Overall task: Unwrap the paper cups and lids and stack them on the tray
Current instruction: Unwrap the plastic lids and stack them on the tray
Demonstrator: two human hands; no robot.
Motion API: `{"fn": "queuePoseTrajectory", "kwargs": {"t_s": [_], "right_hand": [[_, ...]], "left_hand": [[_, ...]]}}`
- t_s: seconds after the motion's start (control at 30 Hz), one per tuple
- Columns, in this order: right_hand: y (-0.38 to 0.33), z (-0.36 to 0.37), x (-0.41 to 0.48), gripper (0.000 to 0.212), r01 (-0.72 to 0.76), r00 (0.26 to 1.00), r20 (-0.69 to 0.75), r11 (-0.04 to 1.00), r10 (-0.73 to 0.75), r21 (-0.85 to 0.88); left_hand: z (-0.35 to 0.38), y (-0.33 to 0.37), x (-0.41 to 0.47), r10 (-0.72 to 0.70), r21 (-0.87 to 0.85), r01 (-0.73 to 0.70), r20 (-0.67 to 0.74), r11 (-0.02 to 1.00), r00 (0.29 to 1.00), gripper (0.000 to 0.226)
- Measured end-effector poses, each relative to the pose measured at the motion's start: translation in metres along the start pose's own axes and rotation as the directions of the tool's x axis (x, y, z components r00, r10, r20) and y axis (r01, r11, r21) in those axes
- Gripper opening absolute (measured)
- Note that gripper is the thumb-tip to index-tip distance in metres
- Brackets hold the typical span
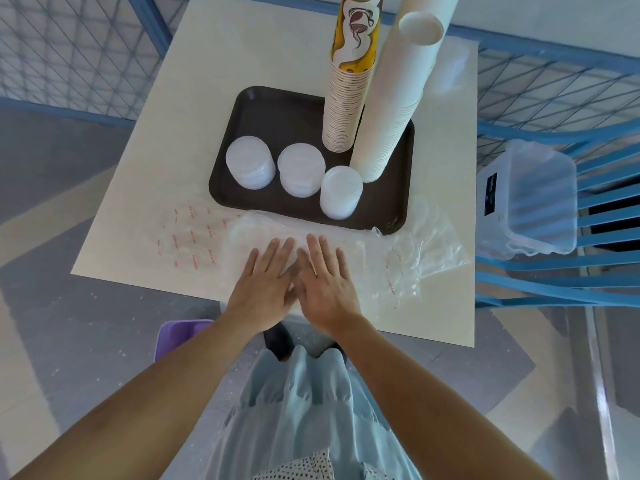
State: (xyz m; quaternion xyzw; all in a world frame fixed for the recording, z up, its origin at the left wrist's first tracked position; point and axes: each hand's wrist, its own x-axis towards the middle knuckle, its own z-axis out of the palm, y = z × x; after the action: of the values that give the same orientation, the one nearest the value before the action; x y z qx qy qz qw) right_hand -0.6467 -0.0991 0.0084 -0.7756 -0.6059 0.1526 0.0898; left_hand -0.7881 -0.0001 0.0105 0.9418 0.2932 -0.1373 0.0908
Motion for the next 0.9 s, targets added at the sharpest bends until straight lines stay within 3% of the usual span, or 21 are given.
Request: {"fn": "queuePoseTrajectory", "kwargs": {"t_s": [0.27,0.47,0.7,0.9], "right_hand": [[0.041,0.013,-0.021,0.069,-0.106,0.993,0.035,0.988,0.11,-0.116],[0.079,0.0,-0.043,0.072,-0.199,0.979,0.016,0.97,0.203,-0.141],[0.067,-0.02,-0.034,0.075,-0.22,0.965,0.097,0.956,0.242,-0.193],[0.053,-0.05,-0.041,0.042,-0.167,0.985,0.023,0.974,0.173,-0.153]], "left_hand": [[0.01,-0.013,-0.003,0.044,0.072,-0.041,-0.032,0.997,0.999,0.073],[0.004,-0.013,-0.001,0.047,0.016,-0.047,0.005,0.999,0.999,0.073],[-0.024,-0.005,0.003,-0.006,-0.046,0.008,0.045,0.999,0.999,0.073],[-0.044,0.007,0.005,-0.074,0.021,0.073,0.066,0.997,0.995,0.081]]}}
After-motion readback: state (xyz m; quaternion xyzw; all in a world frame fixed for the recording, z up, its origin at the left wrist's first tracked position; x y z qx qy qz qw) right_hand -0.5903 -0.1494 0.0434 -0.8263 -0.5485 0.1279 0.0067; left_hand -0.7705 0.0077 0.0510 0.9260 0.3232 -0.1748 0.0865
